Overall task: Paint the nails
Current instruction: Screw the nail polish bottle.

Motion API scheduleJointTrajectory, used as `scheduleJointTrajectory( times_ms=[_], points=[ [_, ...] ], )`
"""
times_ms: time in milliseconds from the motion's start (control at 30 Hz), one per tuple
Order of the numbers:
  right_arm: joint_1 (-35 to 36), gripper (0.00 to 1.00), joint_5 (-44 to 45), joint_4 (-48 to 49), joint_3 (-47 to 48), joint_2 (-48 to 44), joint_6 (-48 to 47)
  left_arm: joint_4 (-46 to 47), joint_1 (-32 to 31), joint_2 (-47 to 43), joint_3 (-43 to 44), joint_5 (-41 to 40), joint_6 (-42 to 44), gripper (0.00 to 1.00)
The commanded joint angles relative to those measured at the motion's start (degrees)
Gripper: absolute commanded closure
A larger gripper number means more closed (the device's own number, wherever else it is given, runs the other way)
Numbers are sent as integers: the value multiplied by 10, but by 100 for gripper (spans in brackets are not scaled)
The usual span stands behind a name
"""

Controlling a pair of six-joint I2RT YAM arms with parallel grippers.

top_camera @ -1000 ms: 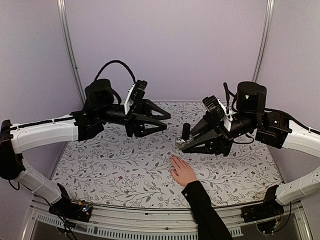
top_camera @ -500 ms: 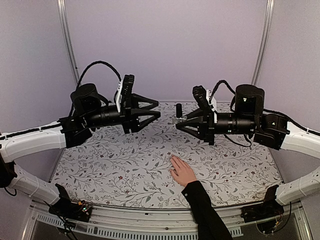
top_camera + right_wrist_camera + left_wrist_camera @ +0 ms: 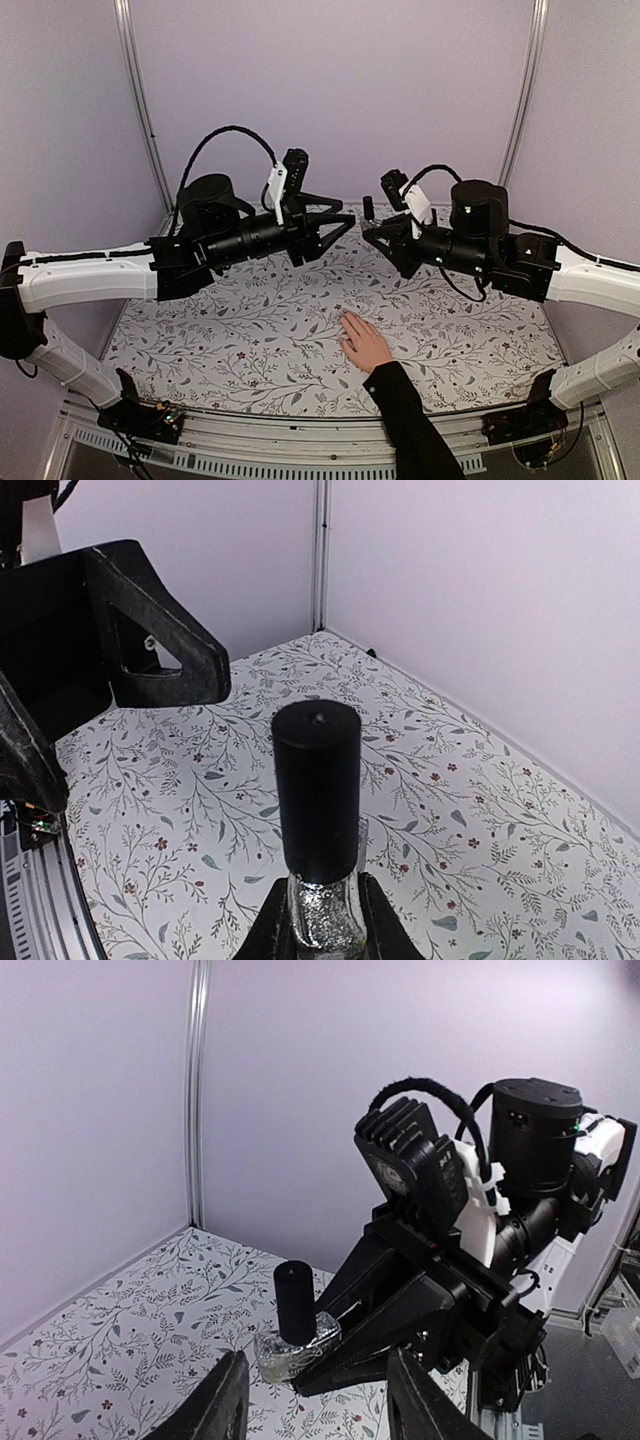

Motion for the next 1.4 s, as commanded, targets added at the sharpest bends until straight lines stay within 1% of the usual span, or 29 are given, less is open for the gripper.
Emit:
scheduleJointTrajectory(
  times_ms=[0,267,433,500,600,700,867,967,1067,1133,1233,1367],
  points=[
    [-2,100,54,19,1,10,17,21,-11,32,38,-52,-33,53],
    [5,100,65,14,4,20,17,21,-15,78,75,-64,-51,57],
    [9,100,71,7,11,30,11,12,-16,100,92,-73,-49,64],
    [10,100,71,6,13,32,9,9,-16,105,94,-74,-48,68],
    [11,100,68,5,15,33,8,12,-17,108,95,-67,-47,79],
    [11,100,64,4,16,32,8,12,-17,112,96,-57,-46,88],
    [11,100,58,4,20,29,6,6,-16,117,97,-35,-46,96],
    [11,100,49,6,21,24,4,2,-17,114,94,-22,-43,99],
    [11,100,25,13,18,12,-2,3,-13,106,86,-3,-41,100],
    [11,100,-1,21,14,3,-10,13,-7,99,75,26,-40,100],
    [11,100,-58,24,8,-12,-20,31,2,87,56,81,-35,100],
    [10,100,-134,40,6,-27,-40,16,10,80,48,151,-12,100]
  ],
)
